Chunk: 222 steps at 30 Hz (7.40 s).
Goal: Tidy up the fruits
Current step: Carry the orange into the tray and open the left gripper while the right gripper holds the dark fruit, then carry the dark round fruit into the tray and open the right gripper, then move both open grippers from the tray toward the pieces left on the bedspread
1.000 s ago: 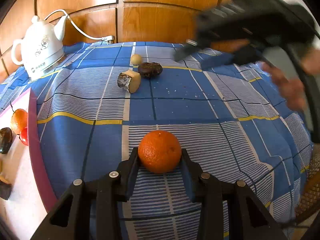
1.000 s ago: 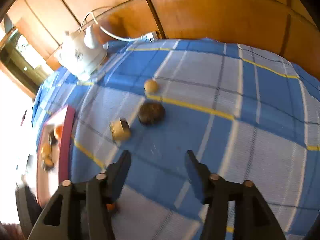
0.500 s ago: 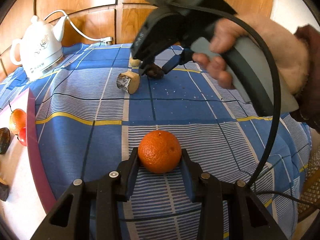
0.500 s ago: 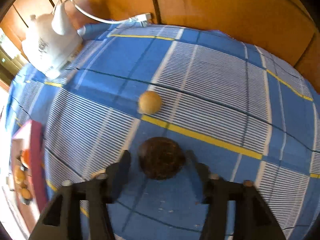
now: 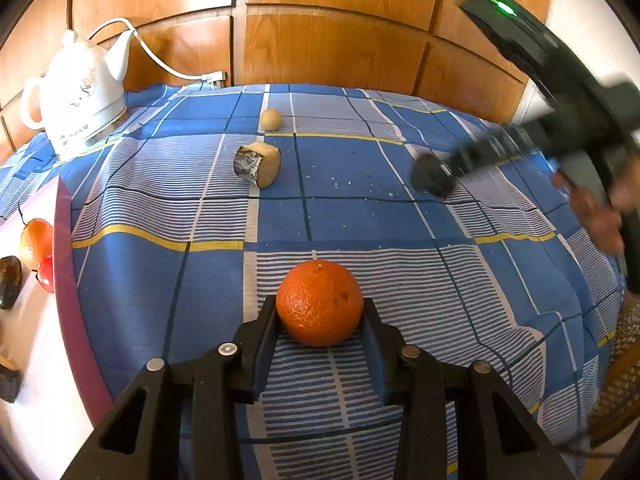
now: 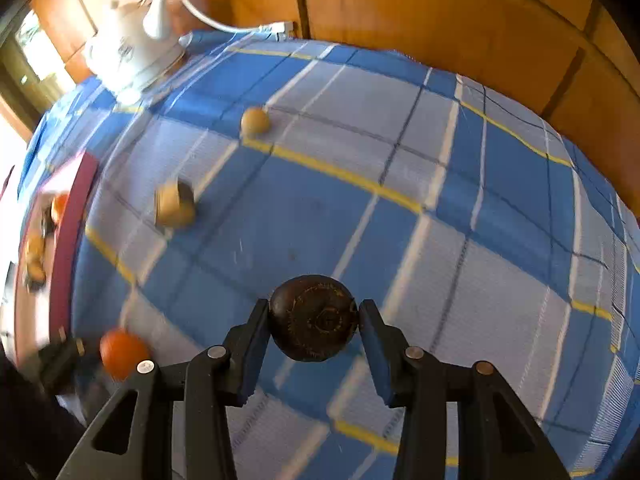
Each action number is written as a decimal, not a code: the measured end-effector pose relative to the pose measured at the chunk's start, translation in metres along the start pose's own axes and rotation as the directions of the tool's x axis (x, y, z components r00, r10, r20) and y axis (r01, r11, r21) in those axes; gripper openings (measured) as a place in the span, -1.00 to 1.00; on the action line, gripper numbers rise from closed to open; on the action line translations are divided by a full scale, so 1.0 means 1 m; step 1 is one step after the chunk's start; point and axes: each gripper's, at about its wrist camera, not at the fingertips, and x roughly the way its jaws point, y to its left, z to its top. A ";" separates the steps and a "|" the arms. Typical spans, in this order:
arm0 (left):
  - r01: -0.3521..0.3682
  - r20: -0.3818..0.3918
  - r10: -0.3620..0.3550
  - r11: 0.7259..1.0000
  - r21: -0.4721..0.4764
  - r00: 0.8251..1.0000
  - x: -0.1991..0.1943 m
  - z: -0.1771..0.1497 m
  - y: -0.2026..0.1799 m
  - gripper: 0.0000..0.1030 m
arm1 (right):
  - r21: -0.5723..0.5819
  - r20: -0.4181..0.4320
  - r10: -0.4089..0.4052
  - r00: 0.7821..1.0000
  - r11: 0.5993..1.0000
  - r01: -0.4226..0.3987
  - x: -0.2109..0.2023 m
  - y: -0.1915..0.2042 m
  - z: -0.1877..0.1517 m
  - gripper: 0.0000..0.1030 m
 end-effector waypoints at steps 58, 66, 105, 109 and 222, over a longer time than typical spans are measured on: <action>-0.434 -0.137 0.425 0.755 -0.492 0.895 -0.110 -0.047 0.219 0.26 | -0.076 0.031 -0.043 0.999 0.996 0.045 0.008 0.008 -0.023 -0.12; -0.448 -0.110 0.458 0.747 -0.491 0.882 -0.125 -0.058 0.198 0.28 | -0.081 0.030 -0.048 0.998 0.995 0.051 0.009 0.008 -0.023 -0.12; -0.373 0.014 0.412 0.839 -0.395 0.911 -0.139 -0.043 0.136 0.35 | -0.085 0.078 -0.003 0.997 0.996 0.009 -0.008 0.017 -0.020 -0.13; -0.371 0.014 0.412 0.835 -0.406 0.911 -0.140 -0.045 0.140 0.35 | -0.103 0.111 0.086 0.990 0.992 -0.074 -0.027 0.040 -0.019 -0.13; -0.365 0.010 0.392 0.865 -0.345 0.920 -0.141 -0.055 0.127 0.35 | -0.304 0.213 0.044 0.976 0.952 0.024 -0.057 0.115 -0.016 -0.05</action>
